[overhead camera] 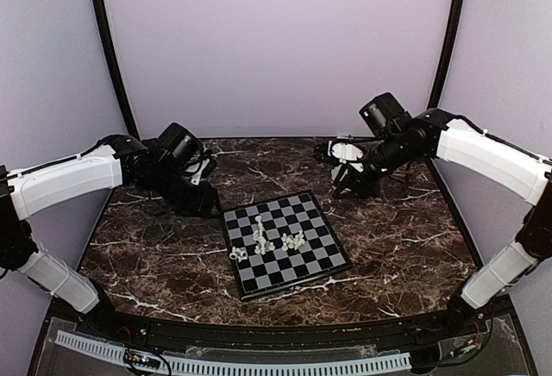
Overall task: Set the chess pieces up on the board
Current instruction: Pick up the bishop from the chessboard.
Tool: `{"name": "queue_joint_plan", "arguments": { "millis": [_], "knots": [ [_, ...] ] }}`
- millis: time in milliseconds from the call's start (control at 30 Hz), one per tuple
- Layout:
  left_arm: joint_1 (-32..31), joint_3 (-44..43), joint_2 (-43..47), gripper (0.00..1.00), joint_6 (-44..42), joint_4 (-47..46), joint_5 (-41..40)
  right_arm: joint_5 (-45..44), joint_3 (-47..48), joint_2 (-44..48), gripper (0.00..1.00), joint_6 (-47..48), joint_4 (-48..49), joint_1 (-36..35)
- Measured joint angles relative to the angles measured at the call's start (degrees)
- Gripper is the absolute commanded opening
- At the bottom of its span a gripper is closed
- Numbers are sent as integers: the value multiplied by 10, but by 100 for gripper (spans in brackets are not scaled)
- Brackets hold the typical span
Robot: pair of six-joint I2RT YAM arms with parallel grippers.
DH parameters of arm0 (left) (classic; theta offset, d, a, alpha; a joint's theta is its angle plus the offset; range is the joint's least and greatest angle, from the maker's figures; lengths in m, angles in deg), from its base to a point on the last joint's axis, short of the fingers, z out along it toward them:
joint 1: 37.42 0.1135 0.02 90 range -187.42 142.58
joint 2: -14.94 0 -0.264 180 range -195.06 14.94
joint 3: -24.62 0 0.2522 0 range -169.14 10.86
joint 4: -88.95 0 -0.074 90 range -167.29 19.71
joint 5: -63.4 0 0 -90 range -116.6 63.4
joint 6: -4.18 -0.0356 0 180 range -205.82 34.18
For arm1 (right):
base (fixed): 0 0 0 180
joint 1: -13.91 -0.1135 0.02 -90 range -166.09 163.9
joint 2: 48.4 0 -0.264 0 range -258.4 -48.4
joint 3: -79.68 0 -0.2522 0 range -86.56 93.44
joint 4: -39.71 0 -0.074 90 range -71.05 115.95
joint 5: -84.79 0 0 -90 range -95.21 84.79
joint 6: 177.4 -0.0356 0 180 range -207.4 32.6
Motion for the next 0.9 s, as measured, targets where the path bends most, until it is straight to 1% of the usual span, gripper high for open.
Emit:
{"name": "queue_joint_plan", "arguments": {
  "millis": [67, 133, 267, 367, 467, 567, 633, 900],
  "knots": [
    [-29, -5, 1, 53, 52, 12, -12, 20, -41, 19, 35, -8, 12, 1],
    [-63, -23, -18, 53, 95, 36, -23, 38, -73, 29, 36, -25, 29, 2],
    [-113, -85, -93, 51, 161, 74, -43, 60, -127, 48, 37, -51, 73, 7],
    [-136, -118, -154, 49, 195, 107, -55, 66, -149, 62, 38, -57, 85, 15],
    [-140, -133, -191, 47, 216, 137, -65, 86, -163, 67, 38, -66, 96, 25],
    [-140, -134, -202, 47, 231, 160, -79, 108, -181, 67, 38, -80, 106, 28],
    [-140, -134, -205, 45, 235, 166, -85, 120, -190, 67, 39, -92, 108, 29],
    [-140, -122, -215, 39, 242, 130, -77, 140, -196, 67, 39, -118, 127, 39]
  ]
}}
